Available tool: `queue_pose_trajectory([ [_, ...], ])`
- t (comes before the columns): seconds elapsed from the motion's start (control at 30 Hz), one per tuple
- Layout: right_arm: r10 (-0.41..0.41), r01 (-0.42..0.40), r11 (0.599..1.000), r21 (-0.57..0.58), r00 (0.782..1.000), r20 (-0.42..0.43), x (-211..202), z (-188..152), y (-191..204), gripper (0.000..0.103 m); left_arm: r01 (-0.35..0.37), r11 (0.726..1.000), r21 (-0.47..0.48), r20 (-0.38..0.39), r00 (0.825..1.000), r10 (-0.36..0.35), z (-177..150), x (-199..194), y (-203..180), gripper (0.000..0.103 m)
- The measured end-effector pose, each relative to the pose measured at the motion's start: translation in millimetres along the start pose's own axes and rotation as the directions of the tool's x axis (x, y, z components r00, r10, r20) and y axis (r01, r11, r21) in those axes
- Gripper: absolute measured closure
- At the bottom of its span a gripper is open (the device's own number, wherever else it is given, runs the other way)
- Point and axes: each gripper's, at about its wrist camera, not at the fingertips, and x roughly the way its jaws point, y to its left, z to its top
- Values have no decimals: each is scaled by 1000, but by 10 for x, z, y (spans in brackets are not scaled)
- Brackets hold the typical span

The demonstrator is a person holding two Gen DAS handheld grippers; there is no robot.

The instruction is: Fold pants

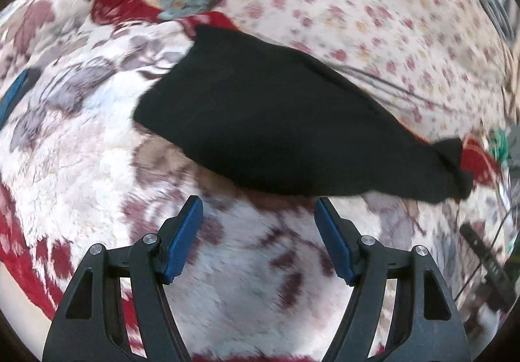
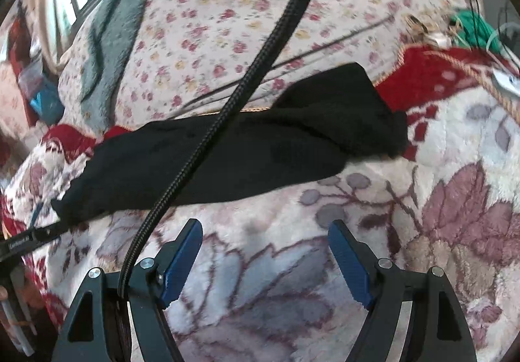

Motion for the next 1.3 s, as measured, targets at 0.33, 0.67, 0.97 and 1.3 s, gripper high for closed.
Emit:
queue_pose_trajectory([
  [0.33,106,-105,987,121,994,-3,270,74,-261,24,-49,997,-51,47,998,51,164,203,-111,26],
  [0.67,170,-163,962,218,985,-14,584,319,-488,24,-47,997,-64,39,998,49,378,411,-295,18],
  [0.97,172,-158,950,268,985,-28,787,493,-550,24,-24,999,-48,42,999,26,406,438,-306,24],
  [1.3,233,-235,943,235,972,40,764,550,-476,77,-44,999,22,37,998,43,403,402,-291,92],
])
